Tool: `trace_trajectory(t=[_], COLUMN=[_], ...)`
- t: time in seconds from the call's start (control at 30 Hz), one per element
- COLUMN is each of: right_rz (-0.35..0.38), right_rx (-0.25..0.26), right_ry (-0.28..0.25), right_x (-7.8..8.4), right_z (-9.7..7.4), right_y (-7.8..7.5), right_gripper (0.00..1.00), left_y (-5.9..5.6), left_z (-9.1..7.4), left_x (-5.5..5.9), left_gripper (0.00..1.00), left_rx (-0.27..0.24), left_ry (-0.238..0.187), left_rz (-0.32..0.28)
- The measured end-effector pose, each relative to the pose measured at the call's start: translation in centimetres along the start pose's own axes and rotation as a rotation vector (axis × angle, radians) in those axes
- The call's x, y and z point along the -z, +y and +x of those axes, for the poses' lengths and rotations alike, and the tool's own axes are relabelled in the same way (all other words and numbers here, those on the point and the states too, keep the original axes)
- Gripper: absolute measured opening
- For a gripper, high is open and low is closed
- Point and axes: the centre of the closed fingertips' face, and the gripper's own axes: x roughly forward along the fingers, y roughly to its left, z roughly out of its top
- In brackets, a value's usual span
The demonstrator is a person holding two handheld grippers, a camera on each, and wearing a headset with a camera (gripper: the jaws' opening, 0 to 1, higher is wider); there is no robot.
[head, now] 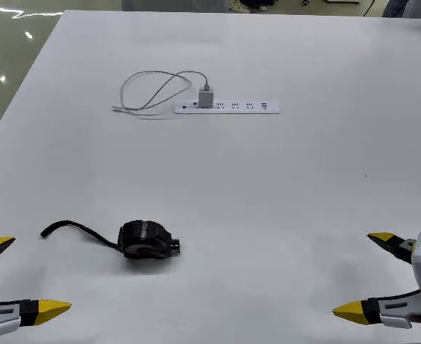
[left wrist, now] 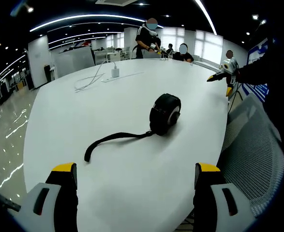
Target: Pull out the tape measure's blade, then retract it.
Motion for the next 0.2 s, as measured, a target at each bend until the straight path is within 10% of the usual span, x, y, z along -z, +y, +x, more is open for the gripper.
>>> trace_trajectory(t=[0.2], right_rz=[0.007], right_rx=[-0.007], right_ry=[0.008], right_x=[0.3], right_z=[0.07], right_y=[-0.02], right_gripper=[0.99], left_y=[0.1], left_z=[0.07], left_x=[0.23], left_gripper=[0.99], left_rx=[-0.005], left_ry=[0.007], left_rz=[-0.002])
